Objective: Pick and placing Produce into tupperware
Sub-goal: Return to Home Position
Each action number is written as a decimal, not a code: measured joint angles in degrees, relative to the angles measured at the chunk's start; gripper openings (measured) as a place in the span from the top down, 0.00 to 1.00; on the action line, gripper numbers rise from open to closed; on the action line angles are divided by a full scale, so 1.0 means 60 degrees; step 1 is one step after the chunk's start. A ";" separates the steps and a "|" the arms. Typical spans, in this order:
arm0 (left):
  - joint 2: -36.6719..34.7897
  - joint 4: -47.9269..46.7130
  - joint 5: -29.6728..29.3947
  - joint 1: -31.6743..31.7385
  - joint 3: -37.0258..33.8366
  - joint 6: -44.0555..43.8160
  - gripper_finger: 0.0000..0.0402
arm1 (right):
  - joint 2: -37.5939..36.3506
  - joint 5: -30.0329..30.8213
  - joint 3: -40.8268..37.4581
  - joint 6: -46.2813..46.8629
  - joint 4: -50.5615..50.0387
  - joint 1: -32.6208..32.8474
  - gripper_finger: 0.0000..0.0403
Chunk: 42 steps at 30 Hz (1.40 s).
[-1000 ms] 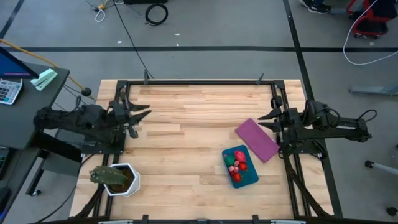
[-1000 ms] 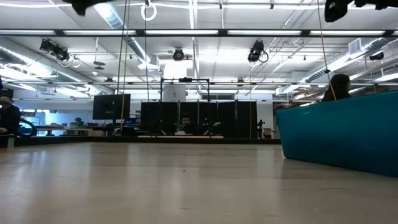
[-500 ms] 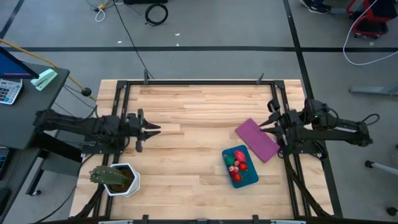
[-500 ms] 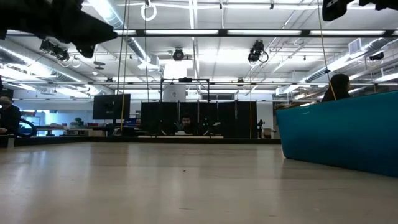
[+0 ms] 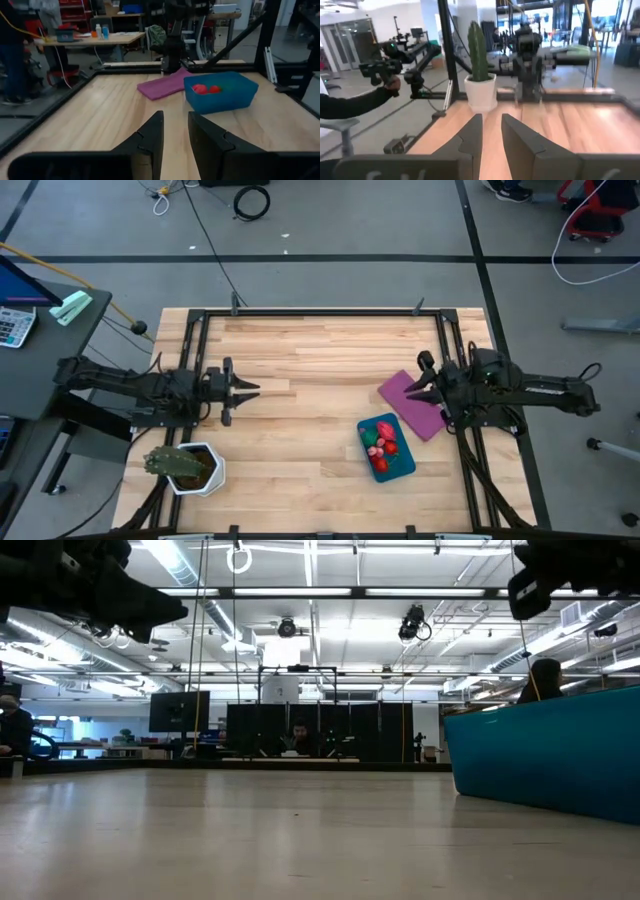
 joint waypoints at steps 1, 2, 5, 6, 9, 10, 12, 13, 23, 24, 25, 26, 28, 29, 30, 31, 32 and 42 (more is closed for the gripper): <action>-0.0023 0.0000 -0.0039 0.0000 0.0000 0.0127 0.76 | -0.0067 0.0004 -0.0262 0.0148 0.0300 0.0000 0.80; -0.0071 -0.0014 -0.0049 0.0000 0.0000 0.0266 0.76 | -0.0141 0.0007 -0.0536 0.0274 0.0751 0.0000 0.80; -0.0274 -0.0007 -0.0107 0.0000 0.0000 0.0521 0.76 | -0.0372 -0.0002 -0.1344 0.0516 0.1941 0.0000 0.80; -0.0404 -0.0027 -0.0110 0.0000 0.0000 0.0595 0.76 | -0.0414 0.0002 -0.1534 0.0651 0.2207 0.0000 0.80; -0.0816 -0.0024 -0.0122 0.0000 0.0000 0.0847 0.77 | -0.0571 0.0001 -0.1840 0.0943 0.2411 0.0000 0.80; -0.1002 -0.0055 -0.0136 0.0000 0.0000 0.0938 0.76 | -0.0584 -0.0002 -0.1890 0.1008 0.2419 0.0000 0.80; -0.1458 -0.0233 -0.0145 0.0000 0.0000 0.1128 0.76 | -0.0573 -0.0025 -0.1955 0.1088 0.2333 0.0000 0.80; -0.1729 -0.0364 -0.0148 0.0000 0.0000 0.1164 0.76 | -0.0574 -0.0095 -0.1983 0.1107 0.2317 0.0000 0.80; -0.4330 -0.2718 -0.0185 0.0000 0.0001 0.0860 0.77 | -0.1006 -0.0049 -0.2587 0.1116 0.2647 0.0000 0.80; -0.4327 -0.2769 -0.0189 0.0000 0.0011 0.0862 0.77 | -0.1111 -0.0008 -0.2703 0.1116 0.2777 0.0000 0.80; -0.4325 -0.2845 -0.0189 0.0000 0.0016 0.0866 0.77 | -0.1227 0.0028 -0.2821 0.1106 0.2929 0.0000 0.80; -0.4327 -0.2928 -0.0216 0.0000 0.0008 0.0873 0.78 | -0.1322 0.0038 -0.2832 0.1086 0.2921 0.0000 0.80; -0.4282 -0.2976 -0.0231 0.0000 0.0009 0.0882 0.78 | -0.1463 0.0031 -0.2825 0.1118 0.2947 0.0000 0.80; -0.4291 -0.3110 -0.0254 0.0000 0.0011 0.0847 0.78 | -0.1534 0.0034 -0.2825 0.1121 0.2918 0.0000 0.80; -0.4315 -0.3216 -0.0250 0.0000 0.0002 0.0775 0.77 | -0.1594 0.0028 -0.2825 0.1128 0.2893 0.0000 0.80; -0.4313 -0.3233 -0.0250 0.0000 0.0000 0.0678 0.77 | -0.1611 0.0017 -0.2825 0.1159 0.2945 0.0000 0.80; -0.4313 -0.3198 -0.0252 0.0000 0.0000 0.0621 0.77 | -0.1607 0.0001 -0.2825 0.1158 0.2947 0.0000 0.80; -0.4308 -0.2611 -0.0253 0.0000 -0.0202 0.0609 0.78 | -0.1597 0.0038 -0.2825 0.0954 0.2812 0.0000 0.80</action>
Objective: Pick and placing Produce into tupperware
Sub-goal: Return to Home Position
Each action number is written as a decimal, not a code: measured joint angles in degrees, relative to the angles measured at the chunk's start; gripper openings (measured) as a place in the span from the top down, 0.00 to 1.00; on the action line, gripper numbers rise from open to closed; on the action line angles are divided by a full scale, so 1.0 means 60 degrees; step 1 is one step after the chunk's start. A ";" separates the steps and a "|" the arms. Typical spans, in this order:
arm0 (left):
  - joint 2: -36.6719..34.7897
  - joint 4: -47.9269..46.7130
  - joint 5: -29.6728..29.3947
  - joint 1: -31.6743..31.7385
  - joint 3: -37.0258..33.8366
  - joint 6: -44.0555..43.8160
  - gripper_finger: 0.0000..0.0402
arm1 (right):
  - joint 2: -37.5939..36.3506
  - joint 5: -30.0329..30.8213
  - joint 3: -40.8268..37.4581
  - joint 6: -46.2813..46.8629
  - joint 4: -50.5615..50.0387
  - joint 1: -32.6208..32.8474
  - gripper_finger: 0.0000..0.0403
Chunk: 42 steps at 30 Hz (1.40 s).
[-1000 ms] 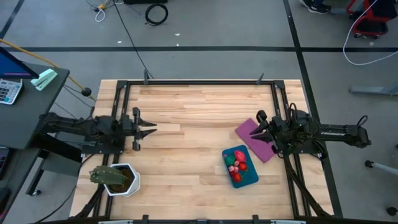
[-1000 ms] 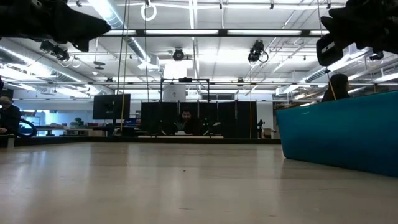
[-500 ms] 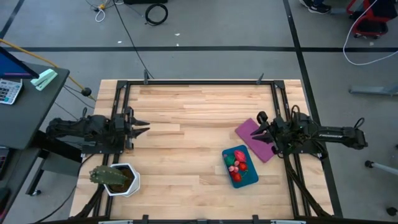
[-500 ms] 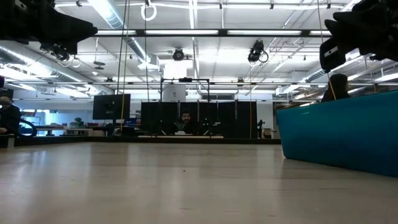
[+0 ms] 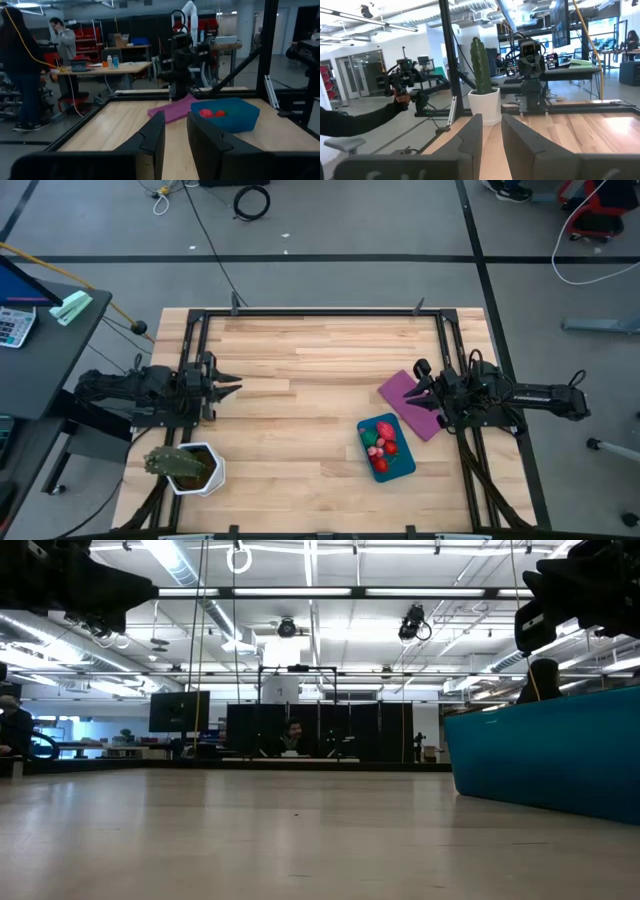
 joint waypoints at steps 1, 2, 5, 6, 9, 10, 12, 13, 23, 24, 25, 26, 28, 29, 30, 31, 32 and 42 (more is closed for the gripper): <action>0.0000 0.0266 0.0003 0.0000 -0.0178 0.0007 0.79 | 0.0000 0.0000 0.0000 -0.0007 0.0004 0.0000 0.80; 0.0003 0.0515 0.0003 0.0000 -0.0373 0.0016 0.79 | 0.0014 0.0000 -0.0002 -0.0018 0.0004 0.0000 0.80; 0.0003 0.1574 0.0001 -0.0004 -0.0912 0.0311 0.79 | 0.0018 0.0009 -0.0003 -0.0038 0.0004 0.0000 0.80; 0.0000 0.1845 0.0003 -0.0004 -0.1057 0.0370 0.78 | 0.0018 0.0013 -0.0004 -0.0045 0.0002 0.0000 0.80; 0.0014 0.2079 0.0003 -0.0004 -0.1335 0.0374 0.77 | 0.0018 0.0023 -0.0004 -0.0167 0.0004 0.0000 0.80; 0.0002 0.2033 0.0004 -0.0004 -0.1331 0.0267 0.77 | 0.0018 0.0025 -0.0004 -0.0228 0.0001 0.0000 0.80; 0.0022 0.1969 0.0003 -0.0004 -0.1331 0.0251 0.76 | 0.0018 0.0022 -0.0004 -0.0284 0.0000 0.0000 0.80; 0.0022 0.1941 0.0002 -0.0004 -0.1331 0.0251 0.76 | 0.0018 0.0025 -0.0004 -0.0287 0.0003 0.0000 0.80; 0.0039 0.1102 0.0040 -0.0004 -0.1324 -0.1156 0.76 | 0.0018 0.0022 -0.0004 -0.0541 -0.0195 0.0000 0.80; 0.0078 0.1102 0.0039 -0.0004 -0.1324 -0.1281 0.76 | 0.0018 0.0020 -0.0004 -0.0545 -0.0242 0.0000 0.80; 0.0087 0.1094 0.0040 -0.0004 -0.1324 -0.1301 0.76 | 0.0018 0.0022 -0.0004 -0.0546 -0.0272 0.0000 0.80; 0.0076 0.1094 0.0040 -0.0004 -0.1324 -0.1296 0.76 | 0.0018 0.0021 -0.0004 -0.0546 -0.0287 0.0002 0.80; 0.0087 0.1071 0.0039 -0.0004 -0.1327 -0.1207 0.76 | 0.0018 0.0018 -0.0004 -0.0546 -0.0288 0.0000 0.80; 0.0081 0.1063 0.0036 -0.0004 -0.1328 -0.1206 0.76 | 0.0018 0.0018 -0.0004 -0.0546 -0.0292 0.0000 0.80; 0.0080 0.1083 0.0036 -0.0004 -0.1328 -0.1208 0.76 | 0.0018 0.0018 -0.0004 -0.0546 -0.0292 0.0000 0.80; 0.0084 0.1107 0.0031 -0.0004 -0.1329 -0.1236 0.76 | 0.0018 0.0018 -0.0004 -0.0531 -0.0308 0.0000 0.80; 0.0084 0.1126 0.0031 -0.0004 -0.1331 -0.1251 0.77 | 0.0018 0.0018 -0.0004 -0.0528 -0.0327 0.0000 0.80; 0.0084 0.1200 0.0003 -0.0004 -0.1342 -0.1249 0.76 | 0.0018 0.0015 -0.0004 -0.0524 -0.0328 0.0000 0.80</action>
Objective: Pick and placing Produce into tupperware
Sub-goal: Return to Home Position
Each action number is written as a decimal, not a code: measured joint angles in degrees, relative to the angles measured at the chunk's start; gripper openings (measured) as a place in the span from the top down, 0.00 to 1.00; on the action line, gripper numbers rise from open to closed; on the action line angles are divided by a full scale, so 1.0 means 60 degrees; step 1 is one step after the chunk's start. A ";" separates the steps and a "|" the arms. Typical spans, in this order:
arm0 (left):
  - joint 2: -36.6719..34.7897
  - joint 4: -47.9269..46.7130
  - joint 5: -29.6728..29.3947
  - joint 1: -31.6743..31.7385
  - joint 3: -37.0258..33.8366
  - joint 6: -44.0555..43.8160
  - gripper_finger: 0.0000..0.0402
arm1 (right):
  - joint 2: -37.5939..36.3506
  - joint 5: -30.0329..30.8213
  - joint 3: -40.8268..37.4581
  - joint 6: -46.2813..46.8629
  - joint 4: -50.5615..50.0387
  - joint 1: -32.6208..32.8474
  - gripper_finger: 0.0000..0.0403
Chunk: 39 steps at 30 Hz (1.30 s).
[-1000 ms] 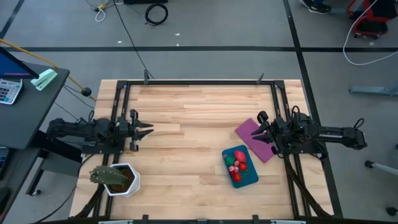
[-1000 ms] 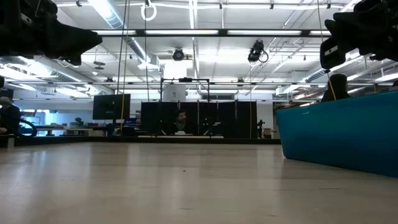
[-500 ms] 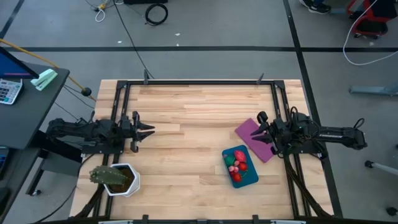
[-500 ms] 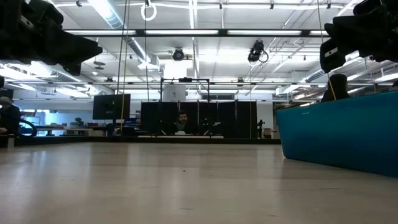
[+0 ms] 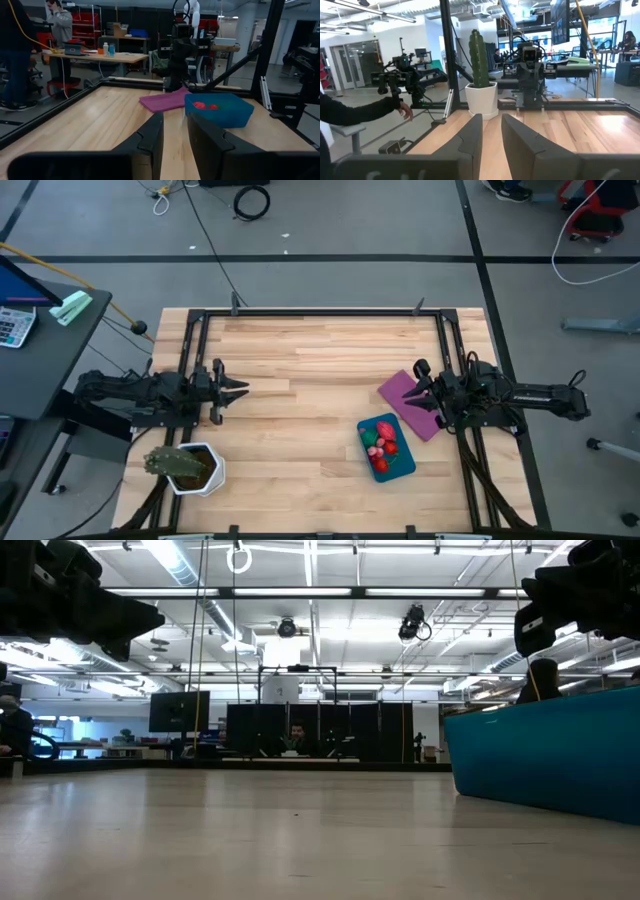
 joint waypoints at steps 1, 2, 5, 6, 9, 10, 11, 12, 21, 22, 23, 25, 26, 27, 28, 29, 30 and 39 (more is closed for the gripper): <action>0.0000 0.0003 0.0000 0.0000 0.0000 0.0003 0.76 | 0.0000 0.0000 0.0000 0.0003 0.0000 0.0001 0.80; 0.0000 0.0005 0.0000 0.0000 0.0000 0.0002 0.76 | 0.0000 0.0000 0.0000 0.0002 0.0000 0.0000 0.80; 0.0000 0.0009 0.0000 0.0000 0.0000 0.0006 0.76 | 0.0000 0.0000 0.0000 0.0004 0.0001 0.0003 0.80; 0.0000 0.0009 0.0000 0.0000 0.0000 0.0003 0.76 | 0.0000 0.0000 0.0000 0.0004 0.0000 0.0000 0.80; 0.0000 0.0013 0.0000 0.0000 -0.0004 0.0004 0.77 | 0.0000 0.0000 0.0000 0.0004 0.0001 0.0000 0.80; 0.0000 0.0013 0.0000 0.0000 -0.0004 0.0006 0.77 | 0.0000 0.0000 0.0000 0.0004 0.0003 0.0001 0.80; 0.0000 0.0013 0.0000 0.0000 -0.0004 0.0003 0.77 | 0.0000 0.0000 0.0000 0.0004 0.0001 0.0000 0.80; 0.0000 0.0016 0.0000 0.0000 -0.0004 -0.0001 0.77 | 0.0000 0.0000 0.0000 0.0004 0.0004 0.0000 0.80; 0.0000 0.0024 0.0000 0.0002 -0.0004 0.0001 0.76 | 0.0000 -0.0003 0.0000 0.0007 0.0004 0.0000 0.80; 0.0000 0.0024 0.0000 0.0000 -0.0004 0.0009 0.76 | 0.0000 -0.0003 0.0000 0.0007 0.0004 0.0003 0.80; 0.0000 0.0024 0.0000 0.0002 -0.0004 0.0007 0.76 | 0.0000 -0.0004 0.0000 0.0007 0.0004 0.0000 0.80; 0.0000 0.0026 0.0000 0.0000 -0.0005 0.0003 0.76 | 0.0000 -0.0004 0.0000 0.0007 0.0004 0.0000 0.80; 0.0000 0.0027 0.0000 0.0000 -0.0004 0.0007 0.76 | 0.0000 -0.0004 0.0000 0.0007 0.0004 0.0000 0.80; 0.0000 0.0027 0.0000 0.0003 -0.0006 0.0008 0.76 | 0.0000 -0.0004 0.0000 0.0007 0.0004 0.0000 0.80; 0.0000 0.0027 0.0000 0.0002 -0.0007 0.0005 0.77 | 0.0000 -0.0004 0.0000 0.0007 0.0004 0.0000 0.80; 0.0000 0.0027 0.0000 0.0003 -0.0007 0.0003 0.77 | 0.0000 -0.0004 0.0000 0.0007 0.0004 0.0000 0.80; 0.0000 0.0027 0.0000 0.0000 -0.0007 0.0007 0.77 | 0.0000 -0.0004 0.0000 0.0007 0.0004 0.0003 0.80; 0.0000 0.0035 0.0001 0.0004 -0.0007 0.0007 0.76 | 0.0000 -0.0004 0.0000 0.0007 0.0004 0.0000 0.80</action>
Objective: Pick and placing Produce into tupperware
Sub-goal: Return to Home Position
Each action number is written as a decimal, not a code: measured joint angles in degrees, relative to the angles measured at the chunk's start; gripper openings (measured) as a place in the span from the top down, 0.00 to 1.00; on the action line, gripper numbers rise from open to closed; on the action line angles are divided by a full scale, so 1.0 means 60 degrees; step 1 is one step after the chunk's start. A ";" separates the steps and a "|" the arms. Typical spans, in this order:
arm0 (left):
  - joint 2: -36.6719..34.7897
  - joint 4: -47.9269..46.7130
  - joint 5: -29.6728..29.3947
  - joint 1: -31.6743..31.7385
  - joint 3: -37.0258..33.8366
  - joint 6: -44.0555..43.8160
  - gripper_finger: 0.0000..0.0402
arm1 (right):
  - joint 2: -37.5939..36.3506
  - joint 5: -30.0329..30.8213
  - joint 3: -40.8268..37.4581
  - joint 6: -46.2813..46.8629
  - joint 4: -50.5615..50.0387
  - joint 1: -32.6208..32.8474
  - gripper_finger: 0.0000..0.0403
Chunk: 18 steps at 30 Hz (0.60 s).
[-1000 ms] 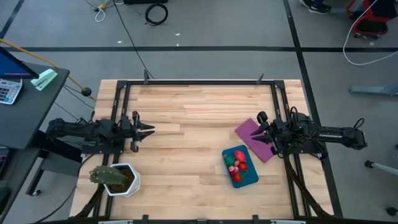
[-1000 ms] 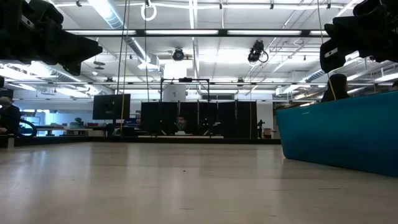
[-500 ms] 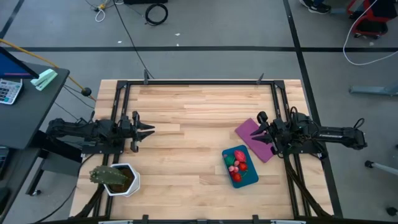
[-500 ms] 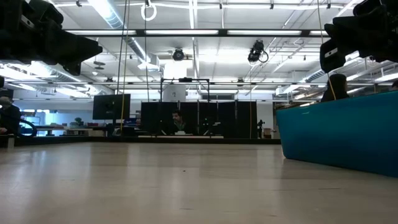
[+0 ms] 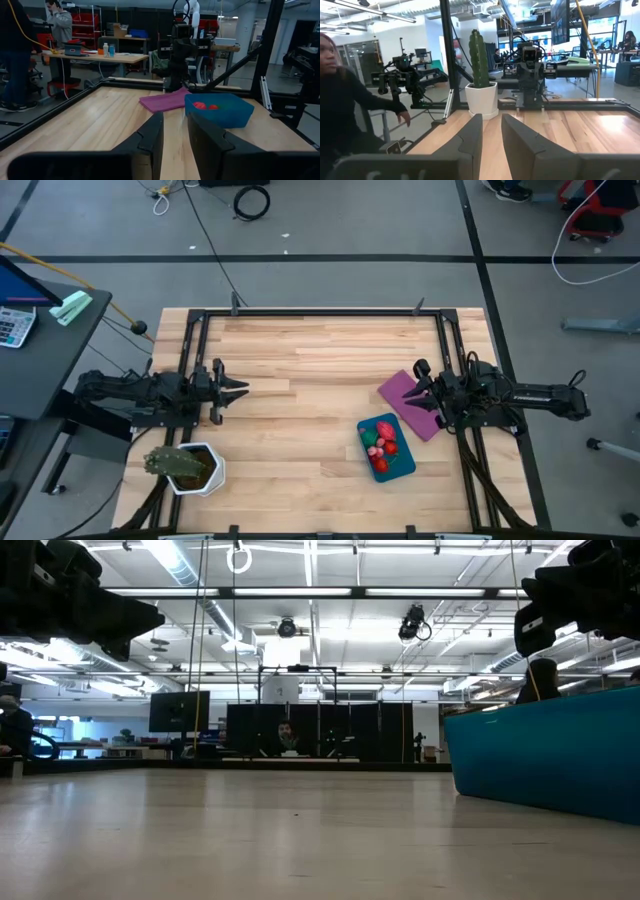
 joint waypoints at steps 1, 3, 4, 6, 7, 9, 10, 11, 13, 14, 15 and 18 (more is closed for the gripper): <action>0.0000 0.0000 0.0001 0.0000 0.0000 0.0003 0.76 | 0.0000 0.0002 0.0000 0.0002 0.0000 0.0000 0.80; 0.0000 0.0000 0.0000 0.0000 0.0000 -0.0004 0.76 | 0.0000 0.0000 0.0000 0.0004 0.0000 0.0000 0.80; 0.0000 0.0003 -0.0001 0.0000 0.0000 -0.0004 0.76 | 0.0000 0.0000 0.0000 0.0004 0.0000 0.0000 0.80; 0.0000 0.0004 0.0001 0.0000 0.0000 0.0001 0.76 | 0.0000 0.0000 0.0000 0.0004 0.0002 0.0002 0.80; 0.0000 0.0004 0.0003 0.0000 0.0000 -0.0004 0.76 | 0.0000 0.0000 0.0000 0.0004 0.0000 0.0000 0.80; 0.0000 0.0004 0.0002 0.0000 0.0000 0.0000 0.77 | 0.0000 0.0000 0.0000 0.0004 0.0000 0.0000 0.80; 0.0000 0.0004 0.0003 0.0000 0.0000 0.0003 0.77 | 0.0000 0.0001 0.0000 0.0004 0.0000 0.0000 0.80; 0.0000 0.0007 0.0003 0.0000 0.0000 -0.0004 0.77 | 0.0000 0.0000 0.0000 0.0004 0.0000 0.0000 0.80; 0.0000 0.0007 0.0001 0.0000 0.0000 -0.0002 0.78 | 0.0000 0.0003 0.0000 0.0004 0.0001 0.0000 0.80; 0.0000 0.0007 0.0003 0.0000 0.0000 0.0003 0.78 | 0.0000 0.0000 0.0000 0.0004 0.0001 0.0000 0.80; 0.0000 0.0007 0.0003 0.0000 0.0000 0.0000 0.77 | 0.0000 0.0001 0.0000 0.0004 0.0001 0.0000 0.80; 0.0000 0.0007 -0.0001 0.0000 0.0000 0.0003 0.76 | 0.0003 0.0004 0.0000 0.0004 0.0003 0.0000 0.80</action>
